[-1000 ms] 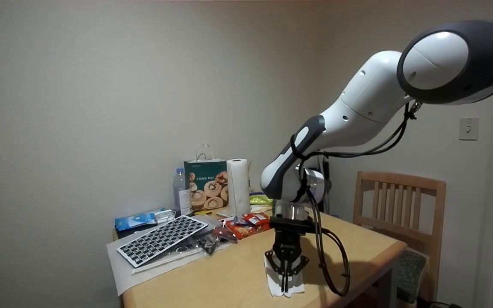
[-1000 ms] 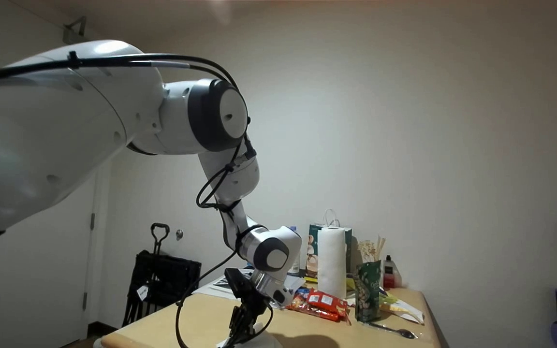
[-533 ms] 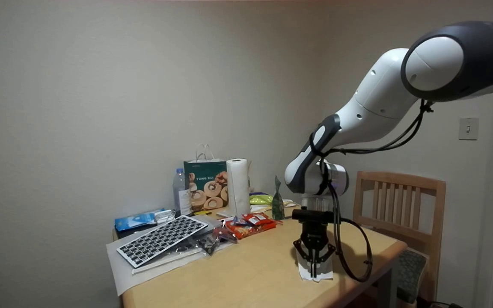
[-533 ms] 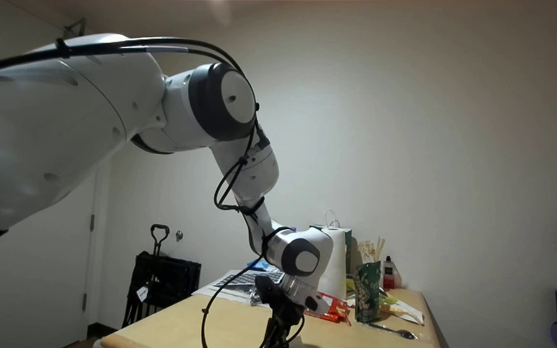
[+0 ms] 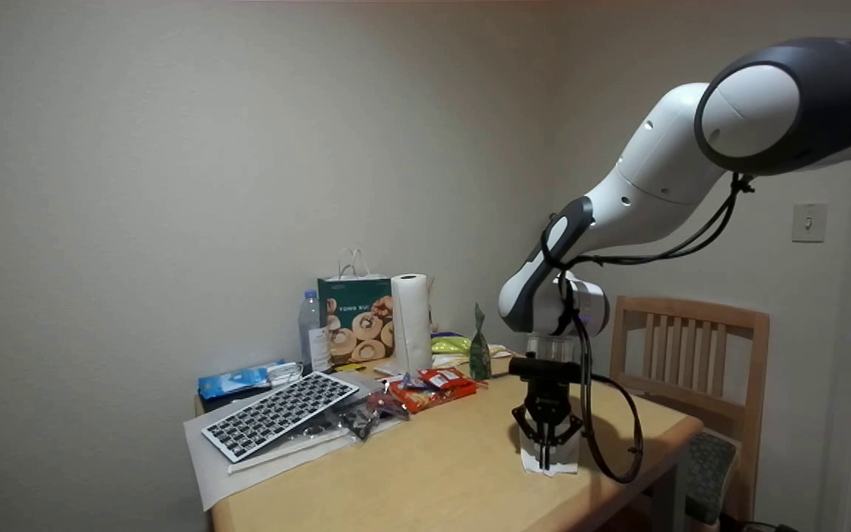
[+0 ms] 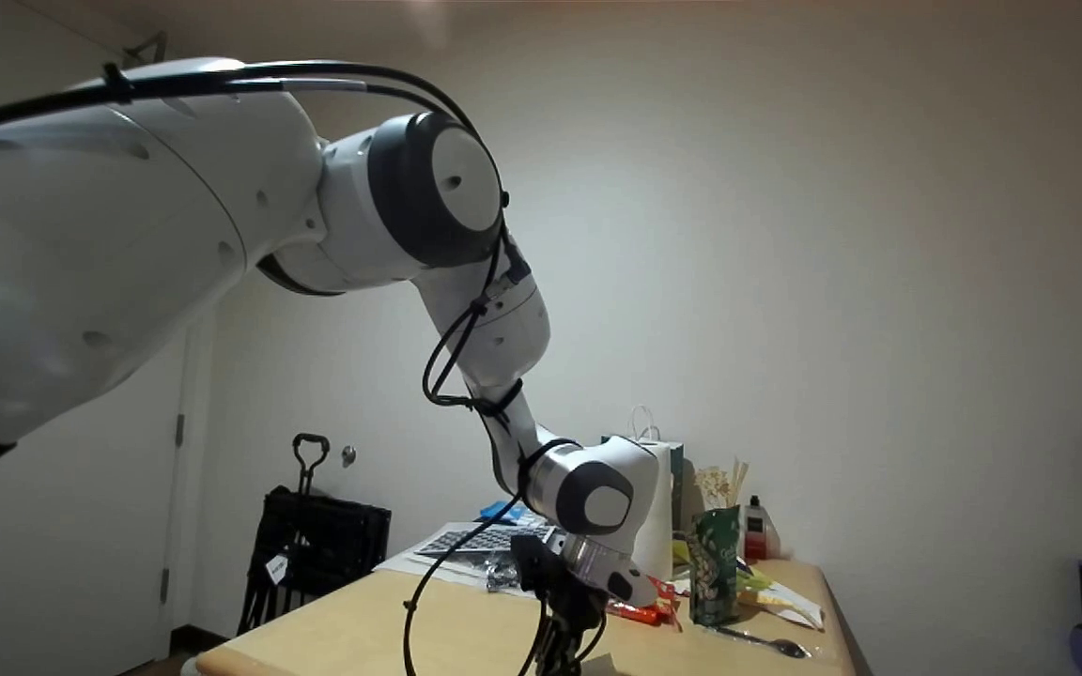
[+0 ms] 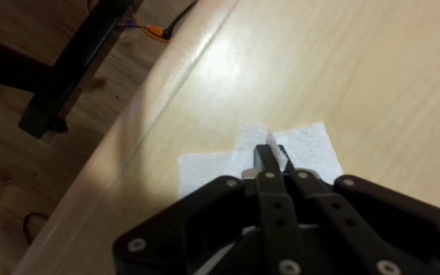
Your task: Use the white napkin to wipe the table
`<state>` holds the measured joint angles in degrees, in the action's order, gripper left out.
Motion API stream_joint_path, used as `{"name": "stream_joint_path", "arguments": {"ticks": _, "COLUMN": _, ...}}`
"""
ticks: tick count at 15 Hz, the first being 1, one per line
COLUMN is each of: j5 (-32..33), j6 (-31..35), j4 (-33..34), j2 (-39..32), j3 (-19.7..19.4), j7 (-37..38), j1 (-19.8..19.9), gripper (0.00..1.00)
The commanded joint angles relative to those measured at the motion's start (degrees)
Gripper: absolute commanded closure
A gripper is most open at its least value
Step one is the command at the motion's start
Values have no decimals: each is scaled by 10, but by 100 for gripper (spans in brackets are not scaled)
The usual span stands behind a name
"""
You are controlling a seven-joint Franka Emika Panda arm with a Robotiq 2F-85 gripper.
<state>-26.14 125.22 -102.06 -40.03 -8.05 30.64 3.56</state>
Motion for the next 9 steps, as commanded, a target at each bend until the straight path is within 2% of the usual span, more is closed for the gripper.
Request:
{"name": "stream_joint_path", "arguments": {"ticks": 1, "j5": 16, "j6": 80, "j4": -1, "j2": -12, "j3": -30, "j7": 51, "j1": 4, "gripper": 100}}
{"name": "stream_joint_path", "arguments": {"ticks": 4, "j5": 5, "j6": 111, "j4": -9, "j2": -10, "j3": -53, "j7": 87, "j1": 30, "gripper": 100}}
{"name": "stream_joint_path", "arguments": {"ticks": 5, "j5": 14, "j6": 90, "j4": 0, "j2": -6, "j3": -34, "j7": 65, "j1": 25, "gripper": 100}}
{"name": "stream_joint_path", "arguments": {"ticks": 7, "j5": 13, "j6": 91, "j4": 2, "j2": -7, "j3": -35, "j7": 64, "j1": 39, "gripper": 98}}
{"name": "stream_joint_path", "arguments": {"ticks": 9, "j5": 12, "j6": 91, "j4": 2, "j2": -7, "j3": -30, "j7": 64, "j1": 36, "gripper": 98}}
